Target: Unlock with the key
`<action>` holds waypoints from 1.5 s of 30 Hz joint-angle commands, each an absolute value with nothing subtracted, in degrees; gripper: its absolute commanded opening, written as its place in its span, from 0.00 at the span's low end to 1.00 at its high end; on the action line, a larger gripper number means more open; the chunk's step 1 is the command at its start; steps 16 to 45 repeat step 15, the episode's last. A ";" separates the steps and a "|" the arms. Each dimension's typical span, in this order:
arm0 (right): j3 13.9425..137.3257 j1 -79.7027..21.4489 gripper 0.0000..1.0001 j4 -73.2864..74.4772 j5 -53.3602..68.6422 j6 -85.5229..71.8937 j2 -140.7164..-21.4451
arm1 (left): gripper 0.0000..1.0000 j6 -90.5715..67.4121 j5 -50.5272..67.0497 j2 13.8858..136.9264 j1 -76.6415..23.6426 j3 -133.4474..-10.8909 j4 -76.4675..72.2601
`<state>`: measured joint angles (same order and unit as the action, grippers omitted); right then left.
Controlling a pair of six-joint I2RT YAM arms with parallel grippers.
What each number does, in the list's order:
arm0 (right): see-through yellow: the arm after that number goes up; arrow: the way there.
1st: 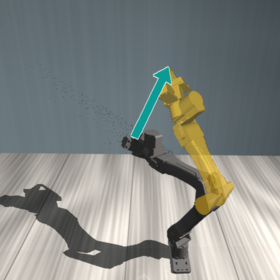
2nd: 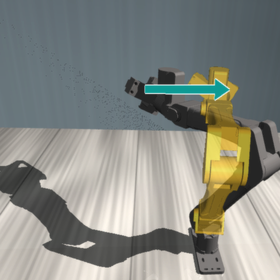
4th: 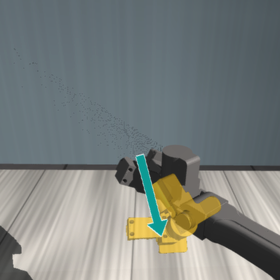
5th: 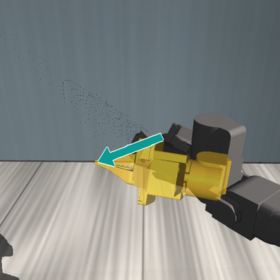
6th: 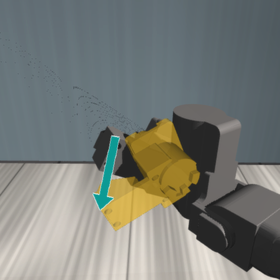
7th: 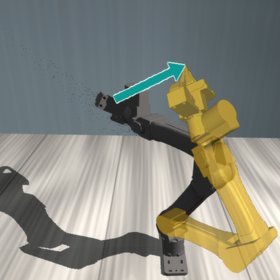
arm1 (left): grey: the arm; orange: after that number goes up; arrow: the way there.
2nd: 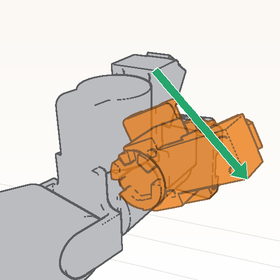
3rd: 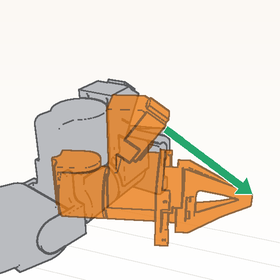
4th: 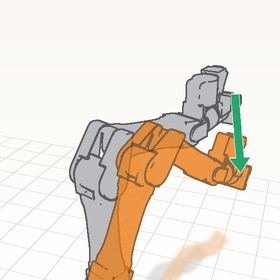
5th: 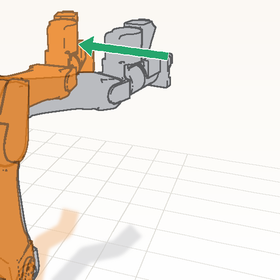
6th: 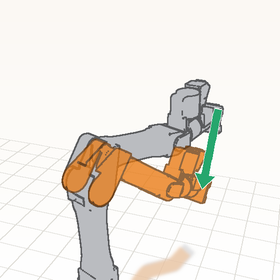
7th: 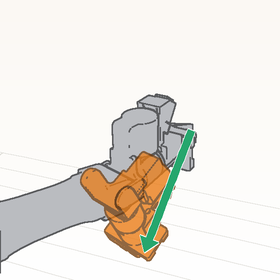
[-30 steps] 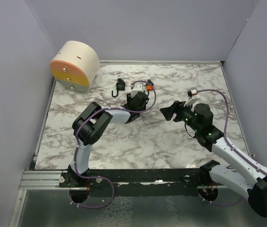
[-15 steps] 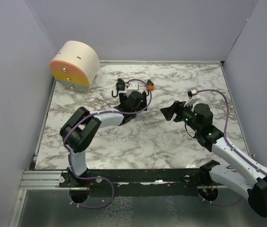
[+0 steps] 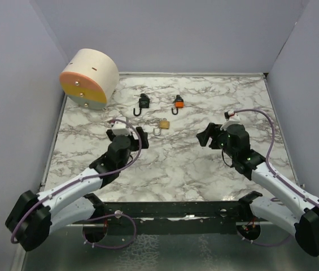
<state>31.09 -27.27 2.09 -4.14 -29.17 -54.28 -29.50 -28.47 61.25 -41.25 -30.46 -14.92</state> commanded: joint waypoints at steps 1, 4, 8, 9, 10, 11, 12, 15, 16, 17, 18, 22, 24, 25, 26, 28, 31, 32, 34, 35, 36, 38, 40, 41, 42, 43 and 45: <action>29.01 -26.97 0.72 3.72 -6.94 -31.02 -54.97 | 0.99 -30.84 -33.54 47.04 -41.22 -21.16 -13.71; 28.20 -26.98 0.72 3.61 -6.56 -31.07 -54.41 | 0.99 -31.15 -35.59 38.47 -41.22 -17.20 -10.80; 27.86 -26.93 0.72 3.76 -6.68 -30.81 -53.08 | 0.99 -32.32 -36.71 31.22 -41.22 -13.83 -8.01; 27.87 -26.98 0.72 3.92 -6.70 -30.77 -52.94 | 0.99 -32.34 -36.89 30.29 -41.17 -13.44 -7.40; 27.85 -26.97 0.72 4.02 -6.68 -30.76 -52.77 | 0.99 -32.41 -37.03 29.71 -41.21 -13.28 -6.86; 27.82 -26.93 0.72 4.11 -6.64 -30.76 -52.61 | 0.99 -32.71 -37.20 29.35 -41.22 -13.32 -6.25; 27.82 -26.91 0.72 4.25 -6.52 -30.68 -52.61 | 0.99 -32.96 -37.38 29.16 -41.22 -13.34 -5.81; 27.85 -26.94 0.72 4.22 -6.36 -30.69 -52.60 | 0.99 -33.35 -37.64 29.62 -41.22 -13.72 -5.36; 27.85 -26.94 0.72 4.22 -6.36 -30.69 -52.60 | 0.99 -33.35 -37.64 29.62 -41.22 -13.72 -5.36; 27.85 -26.94 0.72 4.22 -6.36 -30.69 -52.60 | 0.99 -33.35 -37.64 29.62 -41.22 -13.72 -5.36; 27.85 -26.94 0.72 4.22 -6.36 -30.69 -52.60 | 0.99 -33.35 -37.64 29.62 -41.22 -13.72 -5.36; 27.85 -26.94 0.72 4.22 -6.36 -30.69 -52.60 | 0.99 -33.35 -37.64 29.62 -41.22 -13.72 -5.36; 27.85 -26.94 0.72 4.22 -6.36 -30.69 -52.60 | 0.99 -33.35 -37.64 29.62 -41.22 -13.72 -5.36; 27.85 -26.94 0.72 4.22 -6.36 -30.69 -52.60 | 0.99 -33.35 -37.64 29.62 -41.22 -13.72 -5.36; 27.85 -26.94 0.72 4.22 -6.36 -30.69 -52.60 | 0.99 -33.35 -37.64 29.62 -41.22 -13.72 -5.36; 27.85 -26.94 0.72 4.22 -6.36 -30.69 -52.60 | 0.99 -33.35 -37.64 29.62 -41.22 -13.72 -5.36; 27.85 -26.94 0.72 4.22 -6.36 -30.69 -52.60 | 0.99 -33.35 -37.64 29.62 -41.22 -13.72 -5.36; 27.85 -26.94 0.72 4.22 -6.36 -30.69 -52.60 | 0.99 -33.35 -37.64 29.62 -41.22 -13.72 -5.36; 27.85 -26.94 0.72 4.22 -6.36 -30.69 -52.60 | 0.99 -33.35 -37.64 29.62 -41.22 -13.72 -5.36; 27.85 -26.94 0.72 4.22 -6.36 -30.69 -52.60 | 0.99 -33.35 -37.64 29.62 -41.22 -13.72 -5.36; 27.85 -26.94 0.72 4.22 -6.36 -30.69 -52.60 | 0.99 -33.35 -37.64 29.62 -41.22 -13.72 -5.36; 27.85 -26.94 0.72 4.22 -6.36 -30.69 -52.60 | 0.99 -33.35 -37.64 29.62 -41.22 -13.72 -5.36; 27.85 -26.94 0.72 4.22 -6.36 -30.69 -52.60 | 0.99 -33.35 -37.64 29.62 -41.22 -13.72 -5.36; 27.85 -26.94 0.72 4.22 -6.36 -30.69 -52.60 | 0.99 -33.35 -37.64 29.62 -41.22 -13.72 -5.36; 27.85 -26.94 0.72 4.22 -6.36 -30.69 -52.60 | 0.99 -33.35 -37.64 29.62 -41.22 -13.72 -5.36; 27.85 -26.94 0.72 4.22 -6.36 -30.69 -52.60 | 0.99 -33.35 -37.64 29.62 -41.22 -13.72 -5.36; 27.85 -26.94 0.72 4.22 -6.36 -30.69 -52.60 | 0.99 -33.35 -37.64 29.62 -41.22 -13.72 -5.36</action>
